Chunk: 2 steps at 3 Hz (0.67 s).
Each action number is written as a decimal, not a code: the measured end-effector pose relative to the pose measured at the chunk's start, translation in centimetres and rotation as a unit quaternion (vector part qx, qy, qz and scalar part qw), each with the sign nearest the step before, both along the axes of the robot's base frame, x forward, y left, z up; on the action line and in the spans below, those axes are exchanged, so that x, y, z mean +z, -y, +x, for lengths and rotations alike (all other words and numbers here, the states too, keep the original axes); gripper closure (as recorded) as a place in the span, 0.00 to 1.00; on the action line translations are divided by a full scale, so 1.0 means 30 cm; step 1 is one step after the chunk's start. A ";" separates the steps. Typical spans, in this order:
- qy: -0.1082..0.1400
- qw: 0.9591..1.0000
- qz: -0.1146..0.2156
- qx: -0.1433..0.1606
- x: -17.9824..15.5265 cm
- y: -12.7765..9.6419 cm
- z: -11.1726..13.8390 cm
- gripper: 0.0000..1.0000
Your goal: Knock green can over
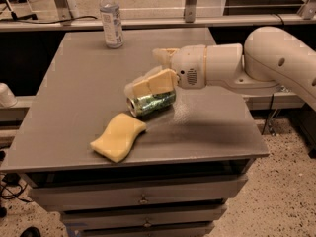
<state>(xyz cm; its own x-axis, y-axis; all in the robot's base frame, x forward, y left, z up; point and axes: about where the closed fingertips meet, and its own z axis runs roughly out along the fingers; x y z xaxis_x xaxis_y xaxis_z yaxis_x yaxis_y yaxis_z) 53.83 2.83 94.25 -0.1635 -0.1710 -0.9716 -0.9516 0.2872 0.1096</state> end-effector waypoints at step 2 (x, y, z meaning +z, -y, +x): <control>0.034 0.998 -0.045 0.033 -0.083 -0.047 0.045 0.00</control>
Offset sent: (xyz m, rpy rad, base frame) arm 0.0185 0.0130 -0.0461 -0.1473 -0.1120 0.1289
